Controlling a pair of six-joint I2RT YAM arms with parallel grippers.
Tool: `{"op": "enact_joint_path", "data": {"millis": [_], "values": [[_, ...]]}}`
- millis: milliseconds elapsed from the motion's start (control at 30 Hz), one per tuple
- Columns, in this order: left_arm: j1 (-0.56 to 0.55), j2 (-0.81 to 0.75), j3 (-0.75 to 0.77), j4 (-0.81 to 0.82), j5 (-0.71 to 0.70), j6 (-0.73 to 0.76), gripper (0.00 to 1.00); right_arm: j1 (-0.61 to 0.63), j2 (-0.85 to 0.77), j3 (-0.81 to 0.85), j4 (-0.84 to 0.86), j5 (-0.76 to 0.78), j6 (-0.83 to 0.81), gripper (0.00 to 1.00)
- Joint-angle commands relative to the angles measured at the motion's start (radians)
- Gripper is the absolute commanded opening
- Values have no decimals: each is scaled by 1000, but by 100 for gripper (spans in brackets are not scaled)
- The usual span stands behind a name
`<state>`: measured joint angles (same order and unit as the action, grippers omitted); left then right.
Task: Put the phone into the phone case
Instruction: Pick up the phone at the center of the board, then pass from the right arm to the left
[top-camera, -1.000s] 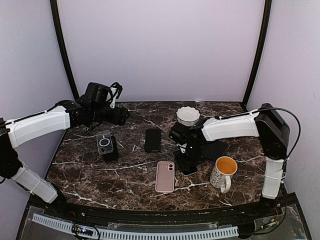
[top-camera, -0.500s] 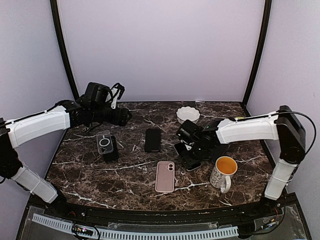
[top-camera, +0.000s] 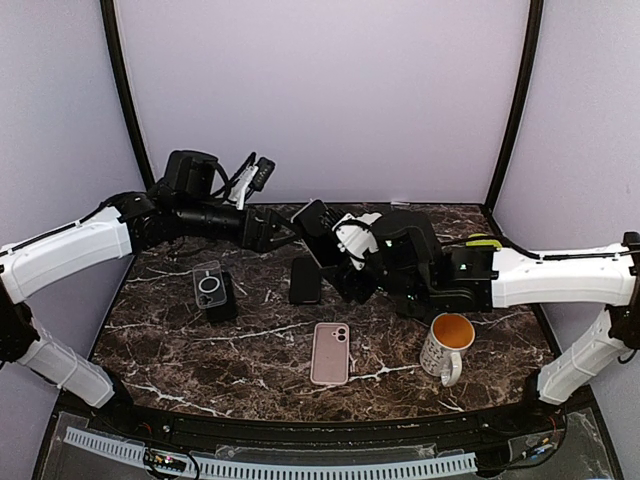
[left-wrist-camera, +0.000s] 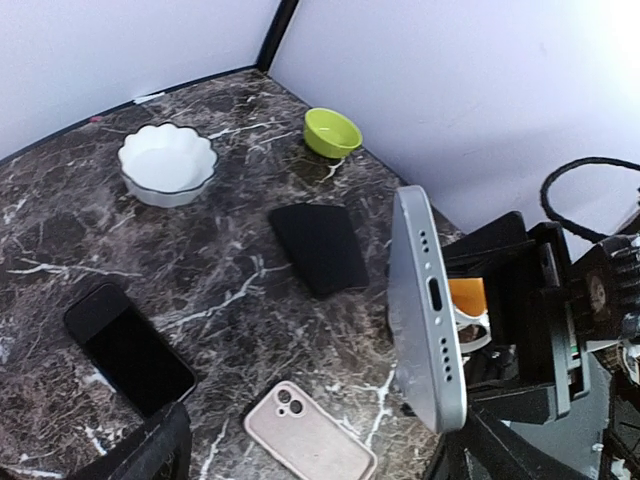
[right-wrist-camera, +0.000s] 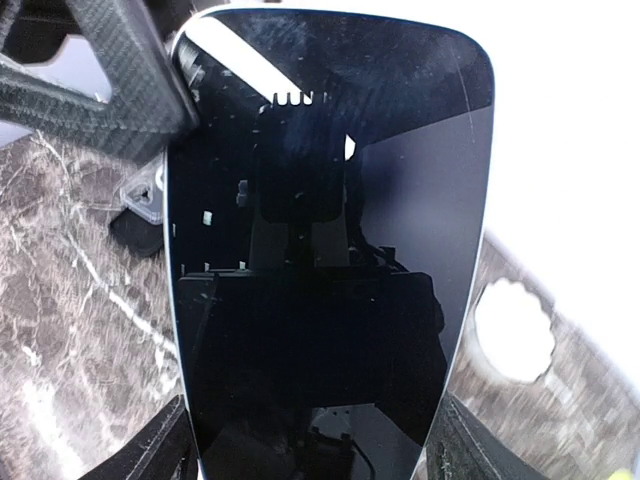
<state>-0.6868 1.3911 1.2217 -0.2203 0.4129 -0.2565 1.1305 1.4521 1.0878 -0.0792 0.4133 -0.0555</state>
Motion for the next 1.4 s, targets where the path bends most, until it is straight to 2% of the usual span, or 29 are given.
{"op": "enact_joint_path", "data": {"millis": [0,133,200,300,400,533,667,733,767,867,900,933,1033,1200,1367], "values": [[-4,-58,21,29,114,-84,87,35,-12,28,182,88,-197,29],[-5,-62,31,28,115,-90,76,77,8,56,193,135,-291,29],[-6,-64,31,34,125,-89,66,90,9,61,204,141,-317,29],[-6,-65,32,28,133,-91,46,102,7,77,203,141,-346,30],[-7,-52,45,15,189,-103,32,108,2,93,197,145,-380,30],[-18,-53,55,9,209,-88,3,110,0,101,200,148,-414,29],[-24,-74,42,31,208,-82,0,109,-2,97,212,167,-424,30],[-25,-94,25,67,199,-85,0,109,-7,74,242,186,-422,34],[-25,-113,10,99,171,-84,0,108,-11,61,259,200,-416,43],[-24,-177,-30,192,-6,-69,0,83,-26,34,316,211,-368,83],[-23,-219,-65,289,-95,-66,0,64,-29,36,332,197,-336,89],[-25,-238,-108,344,-128,-62,0,43,-33,42,345,159,-275,94],[-26,-307,-191,629,-162,-92,0,-34,-56,34,444,-100,-94,98],[-37,-338,-316,1003,-144,-162,0,-129,-21,-30,778,-531,210,98],[-67,-324,-384,1215,-164,-178,0,-168,93,24,1038,-789,447,87]]}}
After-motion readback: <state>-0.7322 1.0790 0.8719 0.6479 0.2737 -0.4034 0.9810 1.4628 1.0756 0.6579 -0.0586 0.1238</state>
